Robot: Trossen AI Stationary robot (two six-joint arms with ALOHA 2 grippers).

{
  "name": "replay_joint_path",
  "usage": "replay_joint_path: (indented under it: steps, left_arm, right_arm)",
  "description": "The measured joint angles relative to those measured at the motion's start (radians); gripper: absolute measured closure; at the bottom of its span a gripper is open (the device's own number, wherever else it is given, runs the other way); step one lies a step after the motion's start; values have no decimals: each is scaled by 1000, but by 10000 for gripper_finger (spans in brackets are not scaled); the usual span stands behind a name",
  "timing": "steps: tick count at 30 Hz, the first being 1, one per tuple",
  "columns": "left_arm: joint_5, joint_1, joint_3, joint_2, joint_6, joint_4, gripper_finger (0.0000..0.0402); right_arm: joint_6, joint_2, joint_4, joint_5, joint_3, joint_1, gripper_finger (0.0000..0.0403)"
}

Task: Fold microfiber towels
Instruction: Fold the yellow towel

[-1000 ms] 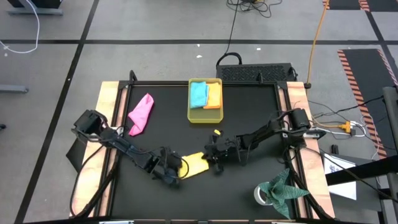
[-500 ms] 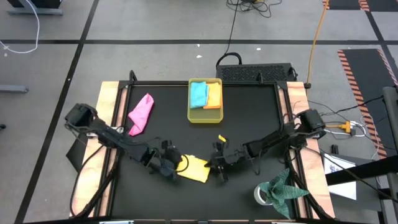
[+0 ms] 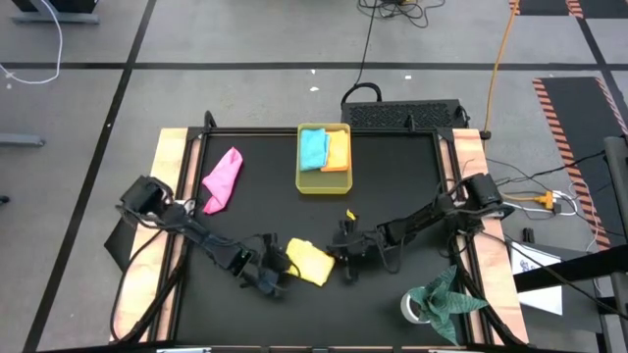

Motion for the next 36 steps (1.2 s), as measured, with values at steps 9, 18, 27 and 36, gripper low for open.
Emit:
replay_joint_path:
  steps: [9,18,27,36]
  left_arm:
    - [3,76,3,-137,221,-98,376]
    - [206,175,3,-102,283,78,376]
    - [217,248,3,66,391,314,376]
    - [223,266,7,-9,394,291,376]
  right_arm:
    - [15,-154,-220,216,0,93,403]
    - [-92,-227,-150,199,0,154,403]
    - [-120,-67,44,87,0,75,403]
    - [-97,-1,14,62,1,63,403]
